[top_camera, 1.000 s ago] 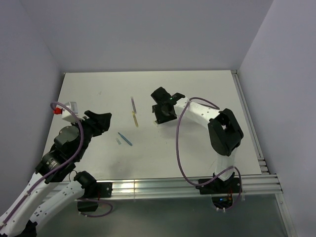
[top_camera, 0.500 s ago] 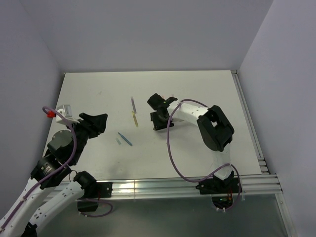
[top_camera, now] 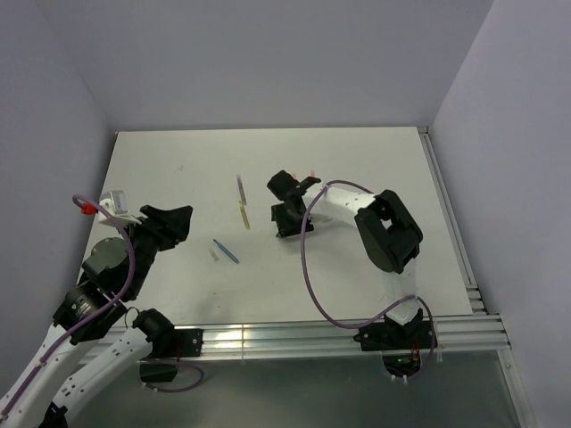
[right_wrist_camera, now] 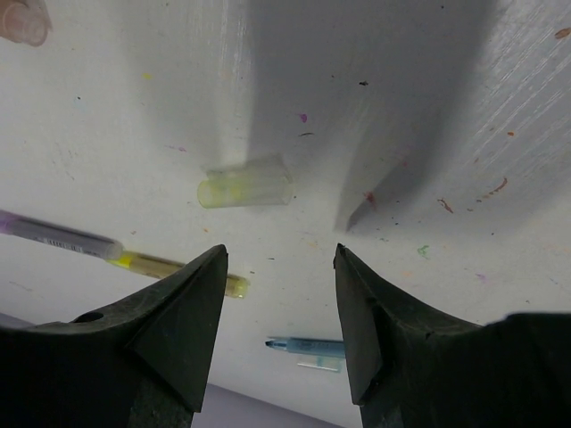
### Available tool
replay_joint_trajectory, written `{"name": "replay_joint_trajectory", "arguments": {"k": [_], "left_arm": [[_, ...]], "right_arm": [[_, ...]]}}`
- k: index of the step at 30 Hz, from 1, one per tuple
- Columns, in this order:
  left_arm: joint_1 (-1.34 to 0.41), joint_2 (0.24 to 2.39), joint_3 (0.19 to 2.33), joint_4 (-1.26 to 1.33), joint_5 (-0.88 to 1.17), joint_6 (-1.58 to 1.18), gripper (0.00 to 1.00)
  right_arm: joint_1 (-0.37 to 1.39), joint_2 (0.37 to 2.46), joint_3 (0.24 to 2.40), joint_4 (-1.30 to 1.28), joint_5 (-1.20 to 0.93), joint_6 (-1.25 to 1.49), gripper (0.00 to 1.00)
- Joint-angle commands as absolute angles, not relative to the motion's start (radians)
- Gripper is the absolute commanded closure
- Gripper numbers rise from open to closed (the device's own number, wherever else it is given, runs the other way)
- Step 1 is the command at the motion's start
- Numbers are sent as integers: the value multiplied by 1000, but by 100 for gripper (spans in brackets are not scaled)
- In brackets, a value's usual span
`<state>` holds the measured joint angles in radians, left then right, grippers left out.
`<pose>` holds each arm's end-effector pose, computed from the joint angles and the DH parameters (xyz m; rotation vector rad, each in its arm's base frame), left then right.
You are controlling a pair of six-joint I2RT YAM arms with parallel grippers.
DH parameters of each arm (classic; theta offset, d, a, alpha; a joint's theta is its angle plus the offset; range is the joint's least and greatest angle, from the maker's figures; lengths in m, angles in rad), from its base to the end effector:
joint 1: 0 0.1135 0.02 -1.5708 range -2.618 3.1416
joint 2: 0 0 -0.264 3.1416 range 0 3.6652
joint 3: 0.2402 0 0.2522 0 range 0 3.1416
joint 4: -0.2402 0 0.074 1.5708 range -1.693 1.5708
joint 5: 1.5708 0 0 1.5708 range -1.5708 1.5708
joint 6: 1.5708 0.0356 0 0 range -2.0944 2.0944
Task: Insert the pens into the pen caps
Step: Pick up the pen cap from the center of the board.
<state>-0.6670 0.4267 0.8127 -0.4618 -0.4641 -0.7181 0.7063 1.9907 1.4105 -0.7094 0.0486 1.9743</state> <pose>0.0802 -0.0429 0.3626 -0.4018 1.6335 -0.6737 0.3022 0.2556 0.1652 1.7881 2.4145 0.3973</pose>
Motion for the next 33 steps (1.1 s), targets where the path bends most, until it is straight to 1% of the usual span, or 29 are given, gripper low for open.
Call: {"name": "replay_joint_trajectory", "arguments": {"k": [1,21,33], "left_arm": [[-664,416,822,-451,-457,-703,37],[-663,433,818,-446,-445,-704,38],[-664,433,816,-442,-443,-703,38]], "right_arm": [[686,2002,1410,-707,54,2318,41],[632,2025,1393,-667,25,2335,40],[611,2045,1437,-721,60,2293,41]]}}
